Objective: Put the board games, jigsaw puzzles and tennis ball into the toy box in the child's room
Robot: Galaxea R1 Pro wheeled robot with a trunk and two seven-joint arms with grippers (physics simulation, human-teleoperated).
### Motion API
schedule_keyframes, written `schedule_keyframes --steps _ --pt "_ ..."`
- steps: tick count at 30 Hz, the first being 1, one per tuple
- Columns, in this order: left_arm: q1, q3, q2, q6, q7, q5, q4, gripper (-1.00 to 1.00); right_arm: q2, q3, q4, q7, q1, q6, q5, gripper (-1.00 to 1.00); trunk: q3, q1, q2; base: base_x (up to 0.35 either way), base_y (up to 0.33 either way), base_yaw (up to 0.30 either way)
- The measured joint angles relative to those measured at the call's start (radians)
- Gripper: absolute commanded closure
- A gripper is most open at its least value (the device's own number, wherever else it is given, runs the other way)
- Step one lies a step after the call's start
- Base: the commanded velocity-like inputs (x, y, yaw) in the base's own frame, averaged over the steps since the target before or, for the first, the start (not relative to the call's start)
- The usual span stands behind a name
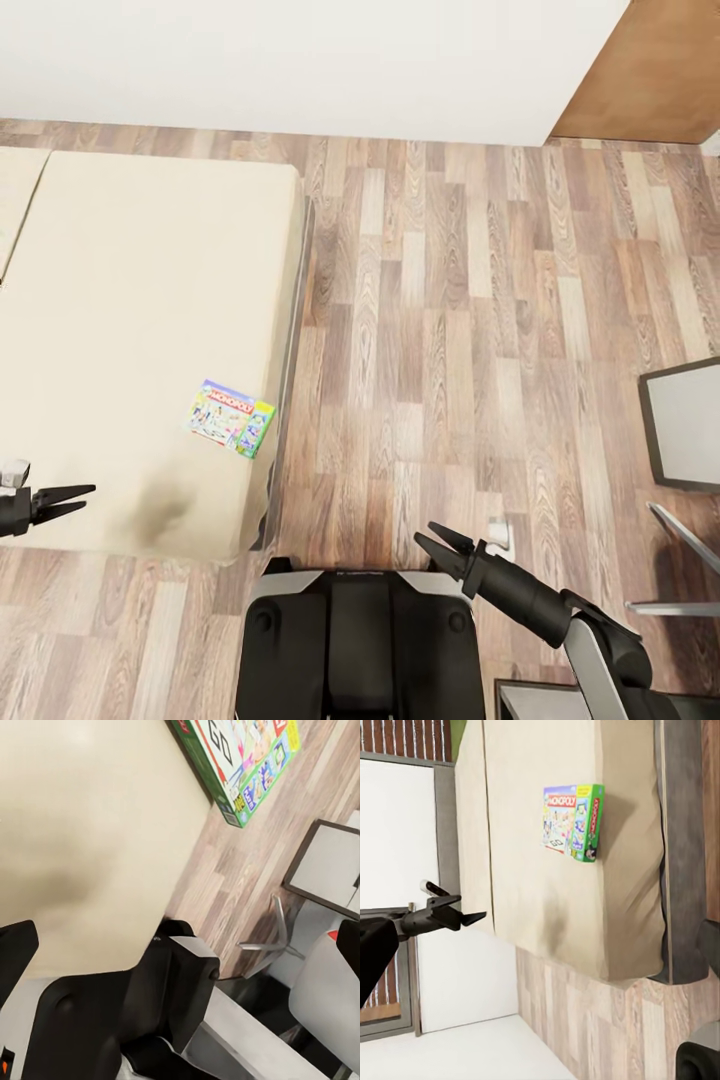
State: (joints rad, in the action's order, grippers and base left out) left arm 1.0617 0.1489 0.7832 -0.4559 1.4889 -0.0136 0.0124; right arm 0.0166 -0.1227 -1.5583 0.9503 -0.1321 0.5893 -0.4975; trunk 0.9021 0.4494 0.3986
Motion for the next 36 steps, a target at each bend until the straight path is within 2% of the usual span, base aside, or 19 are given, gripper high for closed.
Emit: schedule_keyframes --steps 36 --pt "-0.004 0.000 -0.001 0.000 -0.001 -0.004 0.000 -1.00 0.003 -0.004 -0.002 -0.001 0.000 0.008 -0.011 -1.00 -0.059 0.000 0.000 0.000 0.000 0.000"
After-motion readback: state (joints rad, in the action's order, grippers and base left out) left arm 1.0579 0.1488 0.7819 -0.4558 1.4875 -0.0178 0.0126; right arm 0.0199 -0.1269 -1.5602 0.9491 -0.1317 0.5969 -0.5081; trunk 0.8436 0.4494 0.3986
